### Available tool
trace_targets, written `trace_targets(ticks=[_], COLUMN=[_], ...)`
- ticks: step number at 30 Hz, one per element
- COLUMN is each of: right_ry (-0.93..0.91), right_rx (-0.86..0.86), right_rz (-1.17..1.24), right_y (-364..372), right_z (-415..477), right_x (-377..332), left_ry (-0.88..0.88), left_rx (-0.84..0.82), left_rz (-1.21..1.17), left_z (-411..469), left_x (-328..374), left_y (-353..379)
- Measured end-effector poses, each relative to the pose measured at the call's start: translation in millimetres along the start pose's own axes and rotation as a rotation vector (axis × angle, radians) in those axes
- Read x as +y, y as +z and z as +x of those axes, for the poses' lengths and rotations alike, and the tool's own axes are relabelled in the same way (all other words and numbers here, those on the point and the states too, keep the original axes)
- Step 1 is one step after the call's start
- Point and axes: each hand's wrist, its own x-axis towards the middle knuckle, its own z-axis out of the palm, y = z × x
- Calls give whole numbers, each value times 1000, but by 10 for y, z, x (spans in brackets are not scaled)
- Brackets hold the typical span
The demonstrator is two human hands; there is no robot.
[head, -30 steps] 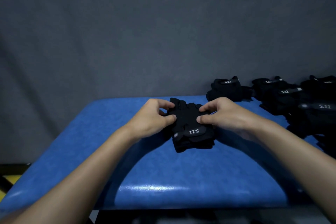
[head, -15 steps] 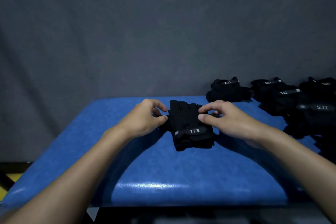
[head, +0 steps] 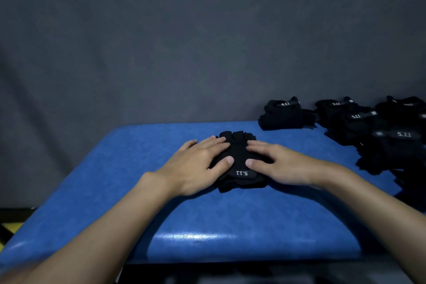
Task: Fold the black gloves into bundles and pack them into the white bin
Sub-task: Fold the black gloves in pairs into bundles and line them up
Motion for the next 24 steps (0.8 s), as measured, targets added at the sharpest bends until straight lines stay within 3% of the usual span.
trace_targets(ticks=[5, 9, 12, 15, 19, 24], right_ry=[40, 68, -14, -239, -288, -287], right_rx=[-137, -137, 46, 218, 6, 8], right_rz=[-234, -279, -159, 129, 94, -32], right_y=[-13, -27, -42, -172, -221, -167], right_z=[50, 71, 44, -81, -251, -272], right_x=[74, 128, 117, 18, 0, 56], left_ry=[3, -13, -22, -25, -6, 121], left_rx=[-23, -31, -24, -22, -16, 64], left_rz=[70, 83, 73, 48, -23, -90], left_z=[-34, -19, -17, -29, -55, -149], left_x=[-21, -28, -18, -26, 4, 52], left_y=[-2, 9, 21, 23, -33, -214])
